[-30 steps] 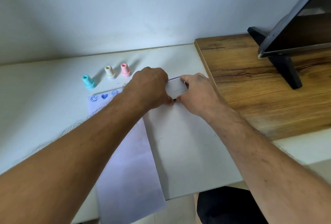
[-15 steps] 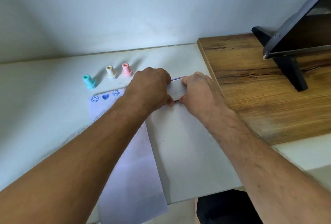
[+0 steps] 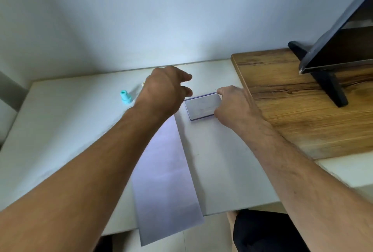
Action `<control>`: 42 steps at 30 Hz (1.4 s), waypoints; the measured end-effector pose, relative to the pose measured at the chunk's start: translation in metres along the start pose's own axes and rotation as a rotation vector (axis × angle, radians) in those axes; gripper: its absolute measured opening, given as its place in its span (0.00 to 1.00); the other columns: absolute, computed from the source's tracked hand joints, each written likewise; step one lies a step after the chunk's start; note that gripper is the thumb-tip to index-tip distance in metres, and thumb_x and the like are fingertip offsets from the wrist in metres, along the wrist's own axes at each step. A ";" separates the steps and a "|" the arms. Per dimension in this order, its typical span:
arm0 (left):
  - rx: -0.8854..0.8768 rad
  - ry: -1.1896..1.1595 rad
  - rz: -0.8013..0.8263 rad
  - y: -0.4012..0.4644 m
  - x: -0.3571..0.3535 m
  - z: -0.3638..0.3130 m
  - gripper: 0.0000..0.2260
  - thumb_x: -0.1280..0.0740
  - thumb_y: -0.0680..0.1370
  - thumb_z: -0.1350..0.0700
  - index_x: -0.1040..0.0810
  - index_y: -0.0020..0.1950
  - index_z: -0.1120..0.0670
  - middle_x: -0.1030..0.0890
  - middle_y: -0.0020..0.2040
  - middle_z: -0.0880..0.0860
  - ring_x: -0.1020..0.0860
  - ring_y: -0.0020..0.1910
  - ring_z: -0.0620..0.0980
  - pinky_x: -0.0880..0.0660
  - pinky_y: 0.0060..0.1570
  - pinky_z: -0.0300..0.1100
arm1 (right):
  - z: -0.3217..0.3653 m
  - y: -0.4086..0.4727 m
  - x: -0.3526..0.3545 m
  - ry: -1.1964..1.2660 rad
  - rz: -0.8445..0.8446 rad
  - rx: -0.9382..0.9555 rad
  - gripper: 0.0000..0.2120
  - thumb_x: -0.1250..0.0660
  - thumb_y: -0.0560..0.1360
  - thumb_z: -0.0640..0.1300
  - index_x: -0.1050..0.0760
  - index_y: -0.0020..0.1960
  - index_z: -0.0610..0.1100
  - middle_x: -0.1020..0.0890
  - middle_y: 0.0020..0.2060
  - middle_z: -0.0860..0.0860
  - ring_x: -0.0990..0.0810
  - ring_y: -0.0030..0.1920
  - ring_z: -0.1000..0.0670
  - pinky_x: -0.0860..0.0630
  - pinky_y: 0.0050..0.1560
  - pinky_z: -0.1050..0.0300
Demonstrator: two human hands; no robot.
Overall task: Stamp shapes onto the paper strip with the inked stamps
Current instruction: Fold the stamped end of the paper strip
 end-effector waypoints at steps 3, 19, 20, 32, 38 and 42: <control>0.042 -0.043 -0.061 -0.019 0.025 0.025 0.17 0.34 0.77 0.60 0.19 0.62 0.45 0.15 0.50 0.43 0.18 0.53 0.43 0.24 0.53 0.37 | 0.017 -0.006 0.008 0.016 -0.050 0.055 0.24 0.39 0.69 0.33 0.24 0.65 0.42 0.23 0.61 0.43 0.25 0.62 0.42 0.27 0.57 0.54; 0.263 0.009 -0.046 -0.042 0.036 0.156 0.20 0.24 0.71 0.52 0.20 0.62 0.47 0.17 0.53 0.47 0.19 0.52 0.49 0.23 0.56 0.44 | 0.123 -0.010 -0.055 0.095 0.057 0.326 0.19 0.39 0.79 0.44 0.28 0.70 0.51 0.25 0.39 0.59 0.32 0.66 0.49 0.30 0.51 0.56; 0.248 0.031 -0.033 -0.039 0.033 0.155 0.22 0.24 0.71 0.51 0.21 0.64 0.47 0.17 0.54 0.47 0.20 0.53 0.49 0.24 0.57 0.44 | 0.126 -0.009 -0.060 0.081 0.069 0.337 0.20 0.40 0.80 0.44 0.30 0.71 0.51 0.31 0.36 0.61 0.33 0.66 0.50 0.32 0.48 0.56; 0.119 0.110 0.052 -0.022 0.013 0.155 0.20 0.22 0.68 0.49 0.20 0.58 0.47 0.24 0.53 0.49 0.24 0.48 0.50 0.31 0.47 0.39 | 0.141 -0.009 -0.082 -0.206 0.118 0.429 0.20 0.35 0.74 0.44 0.28 0.66 0.47 0.23 0.60 0.48 0.32 0.58 0.44 0.29 0.51 0.51; 0.204 -0.120 0.031 -0.026 0.019 0.165 0.10 0.24 0.70 0.55 0.21 0.47 0.45 0.19 0.42 0.44 0.21 0.42 0.45 0.31 0.35 0.33 | 0.133 0.004 -0.081 -0.014 0.089 0.318 0.09 0.33 0.74 0.48 0.19 0.52 0.57 0.22 0.52 0.48 0.30 0.54 0.47 0.26 0.51 0.51; 0.297 -0.418 0.023 -0.031 0.022 0.179 0.06 0.27 0.74 0.57 0.21 0.46 0.48 0.15 0.39 0.50 0.19 0.35 0.49 0.24 0.38 0.42 | 0.135 0.002 -0.074 0.093 0.080 0.299 0.04 0.32 0.75 0.47 0.18 0.47 0.53 0.18 0.44 0.50 0.25 0.54 0.46 0.30 0.59 0.49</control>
Point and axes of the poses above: each hand's wrist, its own y-axis towards the middle knuckle, its own x-axis out of the back of the hand, z = x × y, the point moved 10 cm from there along y, towards the middle knuckle
